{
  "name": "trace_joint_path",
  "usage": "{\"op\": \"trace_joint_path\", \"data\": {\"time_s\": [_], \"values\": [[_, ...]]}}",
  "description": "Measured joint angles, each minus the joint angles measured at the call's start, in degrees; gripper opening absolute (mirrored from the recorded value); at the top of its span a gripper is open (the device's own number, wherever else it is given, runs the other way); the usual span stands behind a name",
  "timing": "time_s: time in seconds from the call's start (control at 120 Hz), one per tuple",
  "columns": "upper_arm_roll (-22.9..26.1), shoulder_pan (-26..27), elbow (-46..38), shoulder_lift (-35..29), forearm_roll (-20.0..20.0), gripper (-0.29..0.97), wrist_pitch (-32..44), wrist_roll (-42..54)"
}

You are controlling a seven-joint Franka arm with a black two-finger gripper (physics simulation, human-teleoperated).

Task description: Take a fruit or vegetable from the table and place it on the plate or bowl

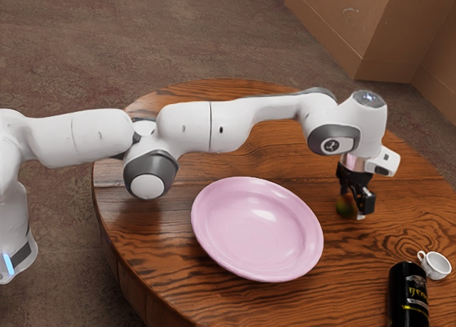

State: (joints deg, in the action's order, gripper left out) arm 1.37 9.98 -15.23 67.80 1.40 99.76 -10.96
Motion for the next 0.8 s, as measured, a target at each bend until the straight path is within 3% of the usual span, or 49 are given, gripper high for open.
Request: {"op": "trace_joint_path", "data": {"time_s": [0.375, 0.542, 0.8], "values": [[0.5, -0.5, 0.0, 1.4, -0.1, 0.66, 0.3, -0.1], [1.5, -1.2, 0.0, 1.6, -0.1, 0.41, 0.3, -0.5], [1.7, -1.6, -0.1, 1.6, 0.1, 0.23, 0.3, -1.1]]}}
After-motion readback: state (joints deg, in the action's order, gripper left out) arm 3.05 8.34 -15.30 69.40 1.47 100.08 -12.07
